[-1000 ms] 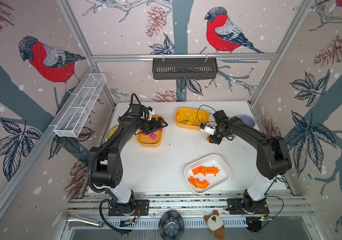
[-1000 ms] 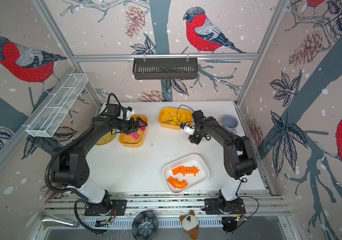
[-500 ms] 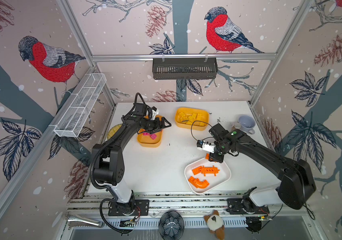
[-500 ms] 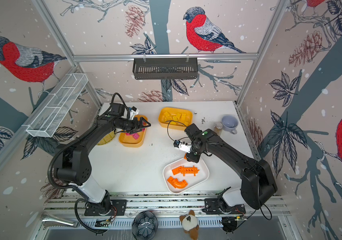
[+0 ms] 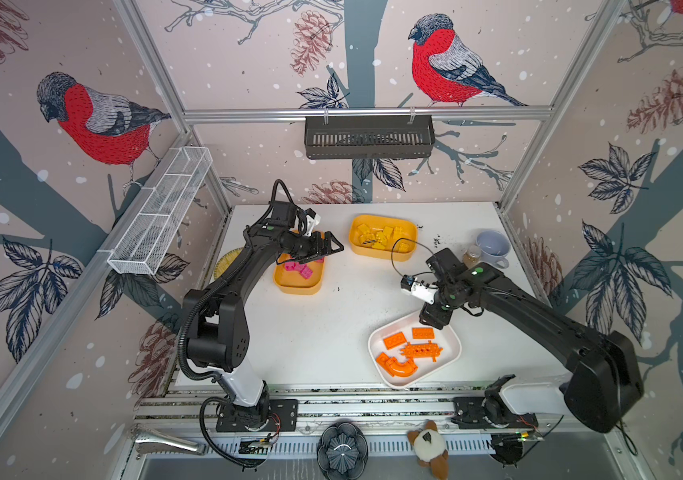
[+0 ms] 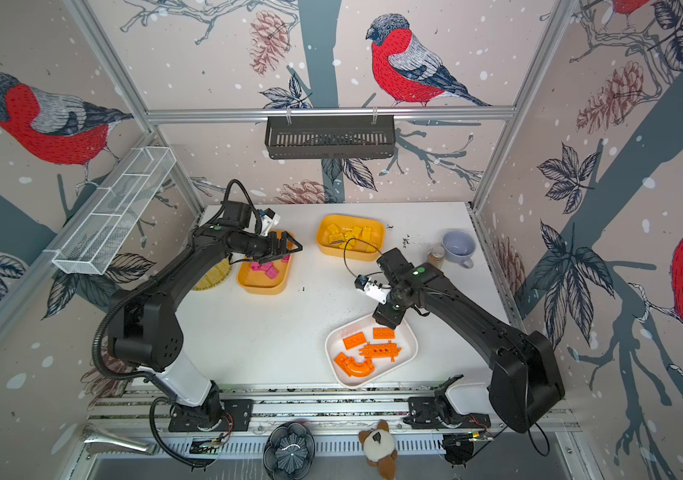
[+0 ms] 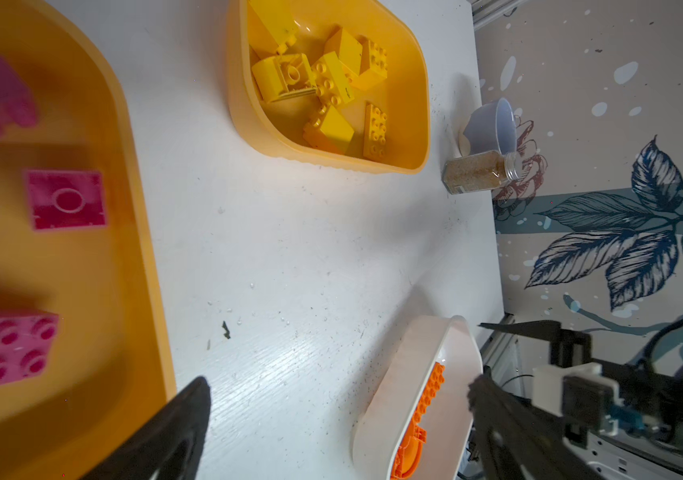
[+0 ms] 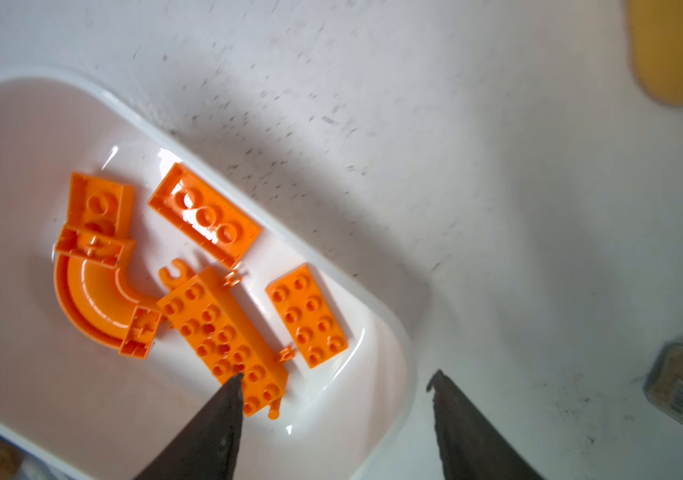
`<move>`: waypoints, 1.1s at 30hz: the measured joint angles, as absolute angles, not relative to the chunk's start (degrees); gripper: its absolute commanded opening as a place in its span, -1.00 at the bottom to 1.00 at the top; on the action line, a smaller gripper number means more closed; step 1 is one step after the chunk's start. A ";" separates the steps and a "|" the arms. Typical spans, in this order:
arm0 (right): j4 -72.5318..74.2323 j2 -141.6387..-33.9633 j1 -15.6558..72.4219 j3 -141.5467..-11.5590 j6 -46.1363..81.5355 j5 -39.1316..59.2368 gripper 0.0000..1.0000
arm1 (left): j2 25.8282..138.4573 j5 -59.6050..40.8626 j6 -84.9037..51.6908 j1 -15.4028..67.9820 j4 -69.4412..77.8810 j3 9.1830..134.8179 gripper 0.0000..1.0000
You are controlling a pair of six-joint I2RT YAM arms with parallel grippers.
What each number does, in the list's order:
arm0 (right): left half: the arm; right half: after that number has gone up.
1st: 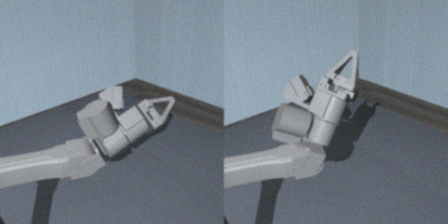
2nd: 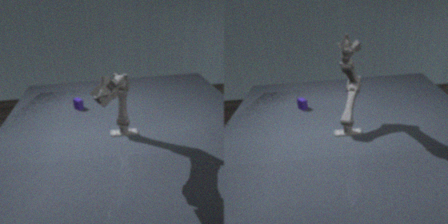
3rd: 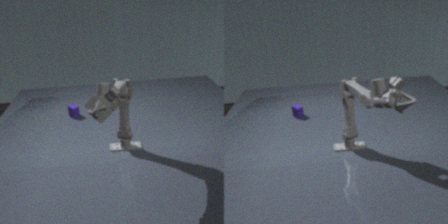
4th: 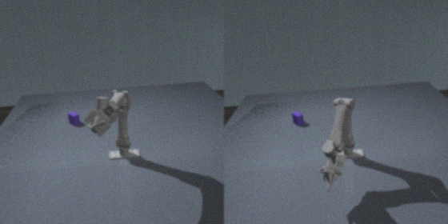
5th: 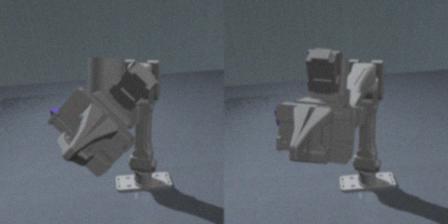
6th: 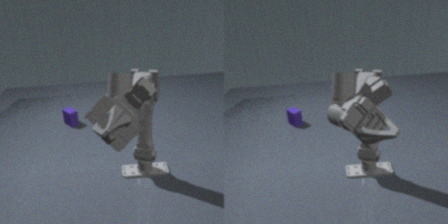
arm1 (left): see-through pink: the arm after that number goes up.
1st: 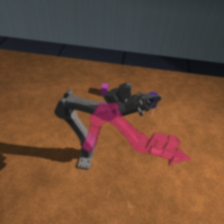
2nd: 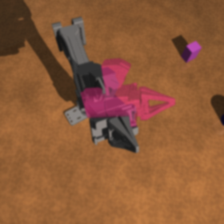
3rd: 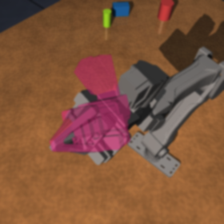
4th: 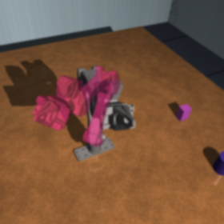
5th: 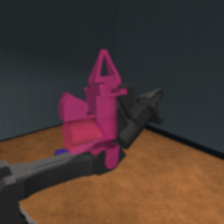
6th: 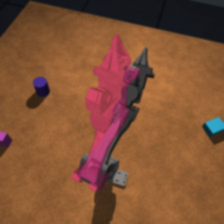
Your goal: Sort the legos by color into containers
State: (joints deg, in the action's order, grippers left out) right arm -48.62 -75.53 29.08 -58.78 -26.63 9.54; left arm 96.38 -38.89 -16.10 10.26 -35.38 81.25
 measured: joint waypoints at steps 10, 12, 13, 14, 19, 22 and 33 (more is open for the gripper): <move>-18.68 -63.44 11.44 -43.94 -6.61 8.93 0.99 | 84.09 -17.93 -13.82 -4.56 -28.97 68.20 0.93; -11.97 -62.65 9.15 -40.27 -3.31 7.53 0.99 | 80.42 -12.45 -15.11 -6.20 -23.53 61.34 0.94; -8.58 -62.15 8.14 -38.13 -1.65 6.31 0.99 | 78.46 -9.56 -15.07 -6.44 -19.90 57.32 0.93; -5.19 -61.54 7.16 -35.88 -0.25 5.19 0.99 | 76.73 -6.92 -15.07 -6.59 -16.69 53.41 0.93; 10.41 -60.49 4.40 -25.54 2.24 2.90 0.99 | 71.96 3.44 -13.23 -6.94 -0.36 38.74 0.94; 19.81 -61.30 2.87 -19.86 3.05 0.67 0.99 | 72.42 5.96 -11.18 -6.98 8.97 33.26 0.94; 50.68 -75.66 1.19 -13.19 4.27 -4.93 0.99 | 78.72 5.91 -5.32 -6.98 39.18 18.59 0.95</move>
